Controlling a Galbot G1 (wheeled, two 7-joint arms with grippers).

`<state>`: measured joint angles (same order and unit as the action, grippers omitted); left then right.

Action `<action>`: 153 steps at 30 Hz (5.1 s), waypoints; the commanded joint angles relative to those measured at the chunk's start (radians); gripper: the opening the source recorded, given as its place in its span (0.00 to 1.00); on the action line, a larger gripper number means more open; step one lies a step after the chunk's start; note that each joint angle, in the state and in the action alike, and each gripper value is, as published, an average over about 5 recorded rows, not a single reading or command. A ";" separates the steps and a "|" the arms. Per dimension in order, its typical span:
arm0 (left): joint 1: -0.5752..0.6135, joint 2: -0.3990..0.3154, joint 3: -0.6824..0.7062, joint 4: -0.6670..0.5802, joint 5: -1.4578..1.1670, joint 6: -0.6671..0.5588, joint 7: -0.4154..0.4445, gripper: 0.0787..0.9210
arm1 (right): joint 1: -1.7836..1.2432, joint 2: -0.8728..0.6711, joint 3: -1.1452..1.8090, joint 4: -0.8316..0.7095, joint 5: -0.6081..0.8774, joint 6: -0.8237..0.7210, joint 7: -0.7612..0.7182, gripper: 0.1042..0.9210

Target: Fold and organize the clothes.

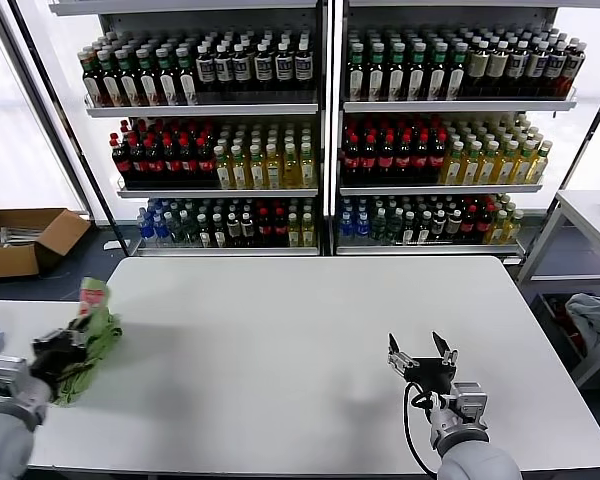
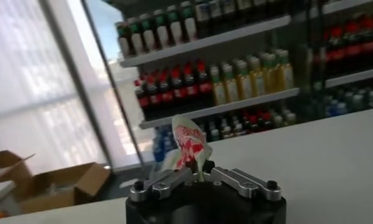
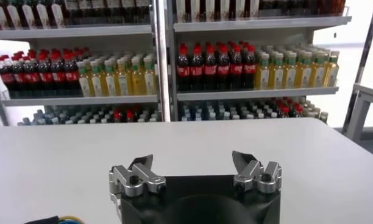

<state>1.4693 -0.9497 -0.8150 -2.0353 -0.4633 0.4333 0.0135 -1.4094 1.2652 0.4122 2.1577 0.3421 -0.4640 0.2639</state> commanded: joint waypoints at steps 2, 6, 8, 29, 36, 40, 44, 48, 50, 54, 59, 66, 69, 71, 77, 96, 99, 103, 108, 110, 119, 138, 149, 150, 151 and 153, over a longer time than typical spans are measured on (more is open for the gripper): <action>0.023 -0.266 0.513 -0.273 0.308 0.073 -0.060 0.01 | -0.021 0.013 0.005 0.007 -0.012 0.000 -0.001 0.88; -0.024 -0.314 0.557 -0.144 0.368 0.073 -0.060 0.01 | -0.028 0.013 0.010 0.012 -0.012 0.000 -0.001 0.88; -0.042 -0.314 0.550 -0.110 0.355 0.077 -0.062 0.01 | -0.029 0.013 0.011 0.011 -0.012 0.000 -0.002 0.88; -0.160 -0.343 0.540 -0.048 -0.016 -0.084 -0.123 0.18 | -0.003 0.006 -0.024 -0.015 -0.010 -0.011 -0.004 0.88; -0.156 -0.349 0.525 -0.131 -0.157 -0.119 -0.137 0.43 | 0.043 0.008 -0.067 -0.034 0.092 -0.027 0.000 0.88; -0.140 -0.326 0.460 -0.140 -0.151 -0.109 -0.180 0.56 | 0.106 0.007 -0.123 -0.059 0.266 -0.052 0.019 0.88; -0.129 -0.296 0.380 -0.112 -0.065 -0.070 -0.252 0.70 | 0.198 0.014 -0.205 -0.102 0.480 -0.101 0.069 0.88; -0.112 -0.267 0.311 -0.100 0.004 -0.047 -0.298 0.83 | 0.289 0.027 -0.301 -0.148 0.606 -0.116 0.106 0.88; -0.105 -0.259 0.286 -0.103 0.006 -0.038 -0.313 0.86 | 0.337 0.038 -0.347 -0.186 0.618 -0.116 0.123 0.88; -0.093 -0.254 0.252 -0.107 0.007 -0.030 -0.324 0.88 | 0.405 0.067 -0.418 -0.258 0.619 -0.116 0.154 0.88; -0.086 -0.253 0.231 -0.103 0.006 -0.026 -0.325 0.88 | 0.429 0.109 -0.453 -0.300 0.602 -0.116 0.175 0.88; -0.091 -0.256 0.224 -0.088 0.005 -0.026 -0.326 0.88 | 0.426 0.123 -0.462 -0.323 0.583 -0.116 0.199 0.88; -0.093 -0.260 0.228 -0.083 0.005 -0.026 -0.326 0.88 | 0.417 0.125 -0.464 -0.327 0.572 -0.116 0.208 0.88; -0.093 -0.262 0.231 -0.080 0.006 -0.026 -0.326 0.88 | 0.411 0.126 -0.470 -0.329 0.563 -0.115 0.209 0.88; -0.094 -0.260 0.234 -0.075 0.006 -0.026 -0.326 0.88 | 0.404 0.132 -0.495 -0.336 0.530 -0.116 0.209 0.88; -0.085 -0.278 0.237 -0.076 0.001 -0.021 -0.329 0.88 | 0.399 0.143 -0.508 -0.349 0.509 -0.116 0.228 0.31; -0.083 -0.280 0.239 -0.080 0.001 -0.020 -0.330 0.88 | 0.396 0.140 -0.500 -0.340 0.504 -0.115 0.227 0.20; -0.082 -0.282 0.240 -0.084 0.001 -0.020 -0.331 0.88 | 0.396 0.109 -0.488 -0.315 0.485 -0.116 0.219 0.06; -0.084 -0.287 0.245 -0.087 0.002 -0.019 -0.332 0.88 | 0.401 0.054 -0.445 -0.299 0.471 -0.117 0.208 0.00; -0.085 -0.291 0.249 -0.087 0.003 -0.019 -0.332 0.88 | 0.404 0.030 -0.422 -0.298 0.467 -0.117 0.201 0.00; -0.088 -0.307 0.272 -0.088 0.012 -0.020 -0.333 0.88 | 0.401 -0.079 -0.312 -0.334 0.453 -0.117 0.166 0.00; -0.087 -0.322 0.303 -0.076 0.023 -0.010 -0.335 0.88 | 0.375 -0.160 -0.197 -0.293 0.255 -0.115 0.025 0.09; -0.086 -0.345 0.325 -0.066 0.039 -0.011 -0.334 0.88 | 0.344 -0.059 -0.214 -0.190 0.099 -0.075 0.018 0.48; -0.085 -0.345 0.327 -0.067 0.040 -0.011 -0.333 0.88 | 0.356 -0.042 -0.222 -0.223 0.096 -0.062 0.024 0.51; -0.084 -0.346 0.328 -0.069 0.040 -0.011 -0.333 0.88 | 0.373 -0.021 -0.228 -0.258 0.100 -0.047 0.034 0.55; -0.080 -0.346 0.327 -0.073 0.040 -0.011 -0.333 0.88 | 0.413 0.026 -0.233 -0.335 0.125 -0.017 0.063 0.61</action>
<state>1.3860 -1.2937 -0.4893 -2.1044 -0.4246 0.4233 -0.3204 -1.0510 1.1735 0.1956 1.9237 0.5397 -0.5558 0.3059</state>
